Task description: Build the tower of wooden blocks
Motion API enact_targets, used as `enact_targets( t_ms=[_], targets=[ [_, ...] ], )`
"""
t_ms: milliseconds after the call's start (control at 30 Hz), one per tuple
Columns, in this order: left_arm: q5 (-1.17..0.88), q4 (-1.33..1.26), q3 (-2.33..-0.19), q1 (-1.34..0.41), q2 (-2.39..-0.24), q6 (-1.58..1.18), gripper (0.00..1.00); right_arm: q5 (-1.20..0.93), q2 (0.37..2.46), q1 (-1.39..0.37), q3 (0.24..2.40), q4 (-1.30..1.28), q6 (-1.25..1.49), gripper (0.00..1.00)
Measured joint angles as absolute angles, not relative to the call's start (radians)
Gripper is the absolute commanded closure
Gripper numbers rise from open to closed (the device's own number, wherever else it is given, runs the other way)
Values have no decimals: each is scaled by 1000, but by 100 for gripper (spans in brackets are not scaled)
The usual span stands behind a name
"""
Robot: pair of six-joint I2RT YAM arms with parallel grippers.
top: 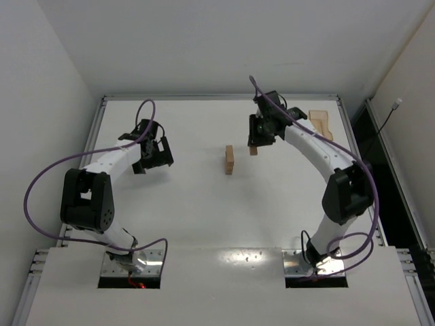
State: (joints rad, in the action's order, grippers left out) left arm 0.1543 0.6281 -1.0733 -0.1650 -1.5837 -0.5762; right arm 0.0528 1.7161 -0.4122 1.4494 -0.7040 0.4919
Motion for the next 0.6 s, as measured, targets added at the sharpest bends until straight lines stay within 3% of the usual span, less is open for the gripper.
enact_targets(
  t_ms=[300,600],
  targets=[
    [162,628,-1137,-165,-1592,-558,0,-80,1946,-410,1778,-849,424,100],
    [173,634,-1149,-165,-1611,-558,0,2,1981,-472,1810,-927,472,100]
  ],
)
